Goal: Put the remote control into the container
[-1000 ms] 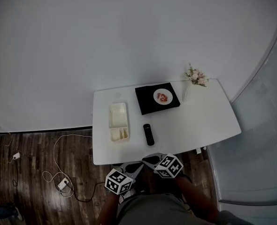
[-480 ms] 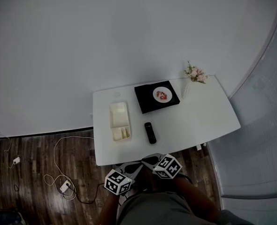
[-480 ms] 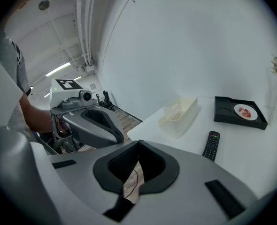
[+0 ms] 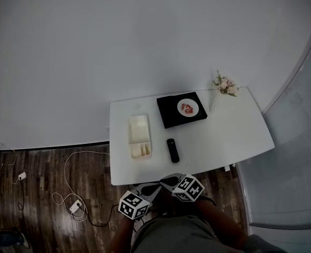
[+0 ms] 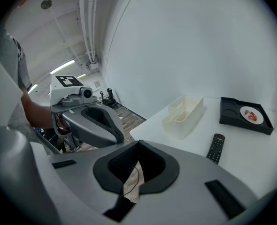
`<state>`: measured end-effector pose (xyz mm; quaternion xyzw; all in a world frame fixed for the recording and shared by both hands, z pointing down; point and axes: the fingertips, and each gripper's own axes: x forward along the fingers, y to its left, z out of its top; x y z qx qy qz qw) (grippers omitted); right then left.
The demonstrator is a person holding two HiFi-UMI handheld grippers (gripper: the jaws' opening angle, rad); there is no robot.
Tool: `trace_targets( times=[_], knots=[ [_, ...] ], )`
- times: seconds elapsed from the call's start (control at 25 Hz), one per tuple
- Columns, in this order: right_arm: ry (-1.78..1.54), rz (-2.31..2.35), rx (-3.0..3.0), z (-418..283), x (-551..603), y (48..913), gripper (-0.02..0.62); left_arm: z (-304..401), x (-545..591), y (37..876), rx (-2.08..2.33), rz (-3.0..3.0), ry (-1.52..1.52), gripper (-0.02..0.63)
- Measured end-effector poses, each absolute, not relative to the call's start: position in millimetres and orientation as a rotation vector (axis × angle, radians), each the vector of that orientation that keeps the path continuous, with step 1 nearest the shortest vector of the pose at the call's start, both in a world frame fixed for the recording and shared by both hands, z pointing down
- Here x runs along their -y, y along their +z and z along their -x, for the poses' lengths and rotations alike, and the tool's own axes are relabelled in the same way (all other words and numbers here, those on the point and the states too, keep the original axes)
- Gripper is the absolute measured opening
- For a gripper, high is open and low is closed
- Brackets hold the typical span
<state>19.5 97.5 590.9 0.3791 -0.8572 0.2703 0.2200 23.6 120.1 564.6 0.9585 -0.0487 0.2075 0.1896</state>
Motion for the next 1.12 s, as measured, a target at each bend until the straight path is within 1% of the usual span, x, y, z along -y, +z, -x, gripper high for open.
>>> trace_targets(
  times=[0.4, 1.12],
  knots=[
    [0.701, -0.976, 2.438, -31.3, -84.0, 587.1, 0.015, -35.3, -104.0, 560.5, 0.216, -2.676, 0.599, 0.0],
    [0.74, -0.797, 2.482, -109.4, -59.7, 602.4, 0.015, -81.4, -63.6, 573.3, 0.498, -2.563, 0.648, 0.0]
  ],
)
